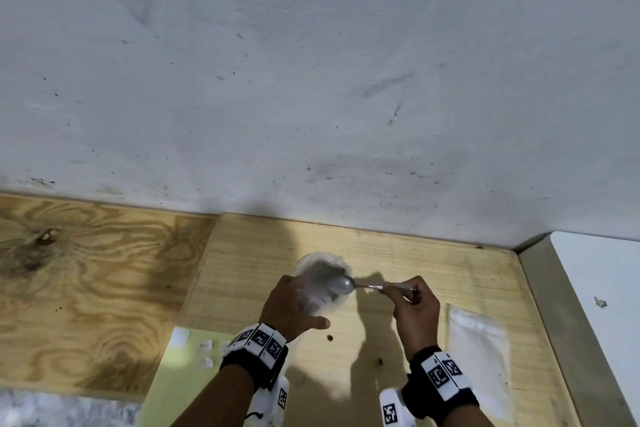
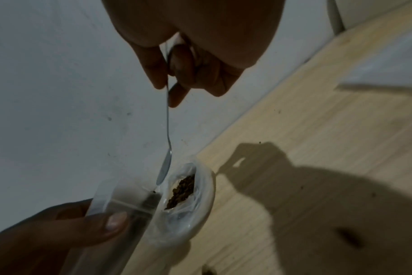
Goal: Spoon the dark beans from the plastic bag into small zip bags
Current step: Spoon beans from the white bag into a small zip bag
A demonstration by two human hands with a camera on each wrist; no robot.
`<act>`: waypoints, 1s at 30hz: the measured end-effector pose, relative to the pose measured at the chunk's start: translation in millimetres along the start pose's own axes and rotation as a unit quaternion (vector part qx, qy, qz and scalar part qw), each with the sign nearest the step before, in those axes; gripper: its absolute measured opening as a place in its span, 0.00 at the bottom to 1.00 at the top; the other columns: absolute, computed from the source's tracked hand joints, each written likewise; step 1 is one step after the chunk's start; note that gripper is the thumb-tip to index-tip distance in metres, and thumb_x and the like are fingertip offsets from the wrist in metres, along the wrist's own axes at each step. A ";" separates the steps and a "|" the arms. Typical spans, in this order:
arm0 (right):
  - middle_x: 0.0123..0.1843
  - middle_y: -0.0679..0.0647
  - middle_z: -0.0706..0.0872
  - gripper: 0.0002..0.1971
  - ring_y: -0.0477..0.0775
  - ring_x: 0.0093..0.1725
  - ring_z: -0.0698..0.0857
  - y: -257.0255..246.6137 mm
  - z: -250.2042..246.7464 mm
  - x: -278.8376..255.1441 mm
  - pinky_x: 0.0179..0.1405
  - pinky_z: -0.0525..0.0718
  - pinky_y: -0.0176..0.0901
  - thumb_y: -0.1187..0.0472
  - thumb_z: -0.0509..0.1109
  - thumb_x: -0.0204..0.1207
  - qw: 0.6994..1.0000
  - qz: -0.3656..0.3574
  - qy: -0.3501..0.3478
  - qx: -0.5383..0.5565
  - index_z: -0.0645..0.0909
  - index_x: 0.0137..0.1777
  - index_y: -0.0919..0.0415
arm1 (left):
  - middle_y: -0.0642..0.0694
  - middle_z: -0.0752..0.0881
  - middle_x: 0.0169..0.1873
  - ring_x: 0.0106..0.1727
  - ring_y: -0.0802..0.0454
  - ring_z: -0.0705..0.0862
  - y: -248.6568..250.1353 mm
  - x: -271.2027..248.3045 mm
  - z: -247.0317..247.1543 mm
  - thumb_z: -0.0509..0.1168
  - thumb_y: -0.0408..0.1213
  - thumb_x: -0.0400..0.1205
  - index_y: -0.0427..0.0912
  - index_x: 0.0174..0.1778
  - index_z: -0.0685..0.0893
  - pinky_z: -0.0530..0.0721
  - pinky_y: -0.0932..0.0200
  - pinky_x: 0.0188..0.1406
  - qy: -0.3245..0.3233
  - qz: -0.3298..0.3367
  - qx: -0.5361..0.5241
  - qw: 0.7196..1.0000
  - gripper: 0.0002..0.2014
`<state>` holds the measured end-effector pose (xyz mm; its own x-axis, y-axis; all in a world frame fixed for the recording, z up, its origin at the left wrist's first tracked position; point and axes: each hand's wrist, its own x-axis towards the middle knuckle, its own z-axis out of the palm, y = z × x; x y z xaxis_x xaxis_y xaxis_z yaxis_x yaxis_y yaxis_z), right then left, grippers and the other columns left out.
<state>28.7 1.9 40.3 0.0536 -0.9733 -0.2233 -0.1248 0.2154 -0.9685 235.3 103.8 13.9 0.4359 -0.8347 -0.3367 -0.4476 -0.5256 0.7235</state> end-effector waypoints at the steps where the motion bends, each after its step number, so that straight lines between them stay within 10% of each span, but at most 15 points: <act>1: 0.29 0.59 0.83 0.13 0.54 0.31 0.77 2.5 2.6 3.0 0.38 0.75 0.48 0.71 0.78 0.68 1.000 0.020 0.010 -0.003 0.76 0.32 0.62 | 0.52 0.77 0.58 0.56 0.52 0.81 0.2 -0.2 -0.8 0.87 0.50 0.55 0.45 0.70 0.78 0.81 0.60 0.58 0.002 0.003 -0.004 1.000 0.46; 7: 0.23 0.56 0.71 0.10 0.53 0.22 0.64 13.3 22.8 13.1 0.22 0.64 0.39 0.69 0.77 0.67 0.988 0.145 0.001 -0.049 0.76 0.34 0.67 | 0.53 0.80 0.60 0.56 0.55 0.80 3.1 -3.5 -7.4 0.88 0.47 0.54 0.49 0.68 0.78 0.77 0.65 0.54 0.031 0.049 -0.050 0.997 0.45; 11: 0.27 0.56 0.78 0.11 0.53 0.23 0.72 16.4 29.1 13.4 0.23 0.70 0.40 0.62 0.80 0.65 0.975 0.192 -0.051 -0.097 0.80 0.35 0.64 | 0.58 0.81 0.59 0.57 0.58 0.81 7.9 -7.2 -12.6 0.86 0.50 0.53 0.54 0.65 0.77 0.75 0.72 0.51 0.045 0.071 -0.095 0.992 0.43; 16: 0.54 0.48 0.80 0.15 0.51 0.53 0.80 -0.1 24.3 1.2 0.52 0.77 0.43 0.56 0.80 0.71 0.970 0.024 -0.040 -0.237 0.80 0.55 0.49 | 0.62 0.80 0.61 0.61 0.66 0.79 15.1 -9.7 -15.8 0.84 0.55 0.51 0.56 0.67 0.76 0.75 0.73 0.58 0.084 0.111 -0.128 0.982 0.46; 22: 0.41 0.44 0.87 0.06 0.42 0.39 0.85 -51.7 42.2 -16.7 0.35 0.75 0.29 0.52 0.76 0.76 0.931 -0.126 -0.292 -0.177 0.87 0.51 0.43 | 0.58 0.80 0.61 0.61 0.62 0.81 27.4 -3.2 -11.1 0.84 0.57 0.53 0.53 0.68 0.76 0.78 0.72 0.58 0.116 0.166 -0.138 0.969 0.46; 27: 0.40 0.38 0.88 0.04 0.37 0.30 0.80 -54.1 50.3 4.1 0.32 0.73 0.34 0.55 0.78 0.71 0.921 -0.169 -0.212 -0.280 0.86 0.41 0.44 | 0.60 0.79 0.63 0.61 0.64 0.80 28.4 6.1 -11.3 0.83 0.58 0.56 0.53 0.72 0.73 0.77 0.76 0.56 0.099 0.155 -0.138 0.973 0.48; 30: 0.39 0.33 0.88 0.08 0.41 0.27 0.81 -57.1 48.6 13.1 0.31 0.75 0.37 0.59 0.78 0.73 0.936 -0.179 -0.152 -0.262 0.87 0.40 0.43 | 0.54 0.87 0.52 0.52 0.52 0.87 36.5 11.7 -20.4 0.76 0.42 0.75 0.55 0.59 0.82 0.85 0.68 0.45 0.115 0.092 -0.214 0.966 0.18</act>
<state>84.6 -19.3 87.4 0.4551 -0.8904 0.0072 -0.5095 -0.2670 -0.8180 240.0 78.2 48.6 0.5639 -0.8228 -0.0706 -0.1921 -0.2139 0.9578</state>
